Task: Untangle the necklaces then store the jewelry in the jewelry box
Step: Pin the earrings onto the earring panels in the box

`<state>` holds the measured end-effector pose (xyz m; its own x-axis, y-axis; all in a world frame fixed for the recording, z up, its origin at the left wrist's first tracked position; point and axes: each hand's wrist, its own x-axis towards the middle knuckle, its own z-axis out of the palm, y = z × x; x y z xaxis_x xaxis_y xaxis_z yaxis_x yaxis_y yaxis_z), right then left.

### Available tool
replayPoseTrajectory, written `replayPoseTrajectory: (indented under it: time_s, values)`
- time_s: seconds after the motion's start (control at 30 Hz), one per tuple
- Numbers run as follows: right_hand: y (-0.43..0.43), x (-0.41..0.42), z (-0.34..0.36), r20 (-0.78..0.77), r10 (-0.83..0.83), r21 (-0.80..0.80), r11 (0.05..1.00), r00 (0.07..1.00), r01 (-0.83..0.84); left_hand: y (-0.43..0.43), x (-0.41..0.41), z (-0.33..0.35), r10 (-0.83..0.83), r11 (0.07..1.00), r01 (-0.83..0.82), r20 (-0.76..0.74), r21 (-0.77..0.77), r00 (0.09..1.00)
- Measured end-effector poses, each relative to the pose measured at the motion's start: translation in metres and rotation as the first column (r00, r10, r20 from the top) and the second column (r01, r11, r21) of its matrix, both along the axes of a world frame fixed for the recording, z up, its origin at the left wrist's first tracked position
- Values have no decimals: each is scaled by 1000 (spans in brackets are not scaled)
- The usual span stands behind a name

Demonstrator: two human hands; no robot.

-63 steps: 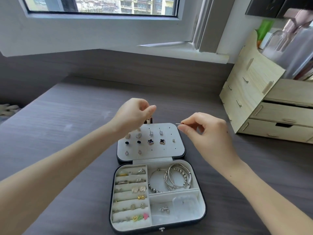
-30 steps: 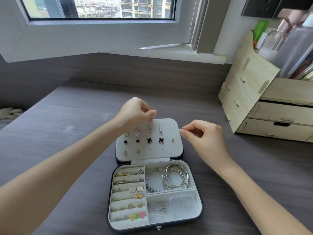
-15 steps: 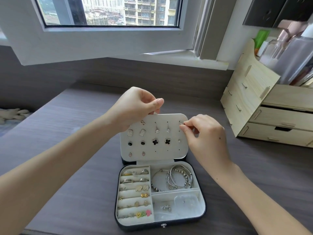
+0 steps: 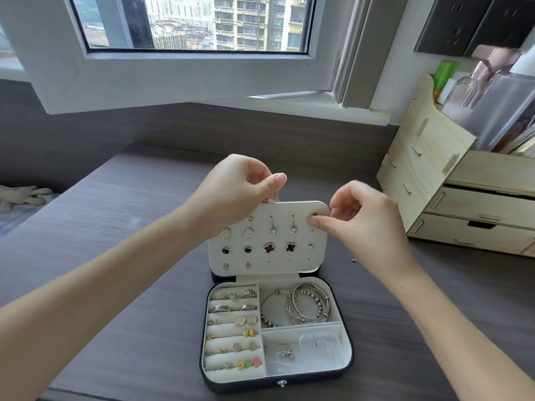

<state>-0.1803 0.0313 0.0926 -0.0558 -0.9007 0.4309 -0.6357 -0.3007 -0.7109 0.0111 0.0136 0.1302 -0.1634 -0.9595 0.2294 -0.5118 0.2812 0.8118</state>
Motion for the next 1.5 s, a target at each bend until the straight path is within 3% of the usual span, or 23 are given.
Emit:
replayPoseTrajectory:
  time_s: [0.1, 0.23, 0.47, 0.77, 1.13, 1.5]
  values:
    - [2, -9, 7, 293, 207, 202, 941, 933, -272, 3, 3, 6, -79, 992, 79, -1, 101, 997]
    - [13, -14, 4, 465, 356, 167, 864, 810, -475, -1, 4, 13, -290, 909, 290, -46, 300, 956]
    - [22, -20, -15, 337, 462, -24, 875, 821, -483, -16, -18, -12, -567, 708, 511, -39, 488, 823]
    - [29, -22, -25, 241, 478, -165, 878, 845, -450, -24, -33, -33, -652, 497, 651, -249, 573, 716]
    - [31, -22, -22, 229, 464, -170, 885, 856, -434, -24, -38, -32, -683, 421, 717, -326, 555, 653]
    - [31, -21, -22, 232, 452, -157, 891, 861, -426, -21, -38, -26, -698, 473, 702, -259, 532, 667]
